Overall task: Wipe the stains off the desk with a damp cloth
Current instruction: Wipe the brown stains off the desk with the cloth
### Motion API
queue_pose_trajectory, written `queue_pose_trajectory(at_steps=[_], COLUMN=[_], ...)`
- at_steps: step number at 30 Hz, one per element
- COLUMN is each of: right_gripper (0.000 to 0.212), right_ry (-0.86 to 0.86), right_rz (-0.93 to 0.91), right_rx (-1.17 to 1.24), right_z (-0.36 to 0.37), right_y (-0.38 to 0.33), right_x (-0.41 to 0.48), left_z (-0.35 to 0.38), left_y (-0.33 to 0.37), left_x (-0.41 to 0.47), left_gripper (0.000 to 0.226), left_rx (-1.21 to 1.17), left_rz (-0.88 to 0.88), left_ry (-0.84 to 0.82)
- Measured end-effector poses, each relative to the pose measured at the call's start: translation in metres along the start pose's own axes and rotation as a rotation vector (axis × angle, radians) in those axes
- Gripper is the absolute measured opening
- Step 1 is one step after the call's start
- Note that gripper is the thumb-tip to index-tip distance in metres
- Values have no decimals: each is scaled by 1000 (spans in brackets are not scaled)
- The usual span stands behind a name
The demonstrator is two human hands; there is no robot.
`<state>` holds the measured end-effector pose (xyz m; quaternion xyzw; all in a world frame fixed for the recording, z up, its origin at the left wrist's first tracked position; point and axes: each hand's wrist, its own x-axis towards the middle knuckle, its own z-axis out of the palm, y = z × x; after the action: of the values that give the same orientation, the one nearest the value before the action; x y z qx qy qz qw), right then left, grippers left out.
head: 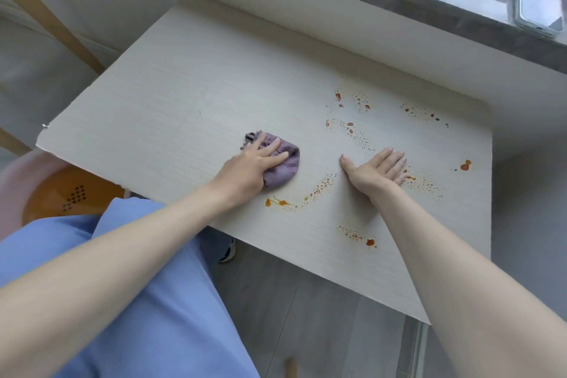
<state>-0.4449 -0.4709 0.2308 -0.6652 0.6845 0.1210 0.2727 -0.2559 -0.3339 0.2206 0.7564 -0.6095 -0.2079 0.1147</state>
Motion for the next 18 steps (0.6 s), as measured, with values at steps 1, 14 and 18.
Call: queue_pose_trajectory(at_steps=[1, 14, 18], right_gripper=[105, 105, 105], right_ry=[-5, -20, -8], right_rz=[1, 4, 8], right_rx=[-3, -16, -11], right_z=[-1, -1, 0], right_y=[0, -2, -1], right_x=[0, -2, -2], left_z=[7, 13, 2], left_y=[8, 23, 6], left_x=[-6, -33, -36], left_gripper=[69, 67, 76], left_rx=[9, 49, 53], left_rz=[5, 82, 288], left_ry=[-18, -111, -218])
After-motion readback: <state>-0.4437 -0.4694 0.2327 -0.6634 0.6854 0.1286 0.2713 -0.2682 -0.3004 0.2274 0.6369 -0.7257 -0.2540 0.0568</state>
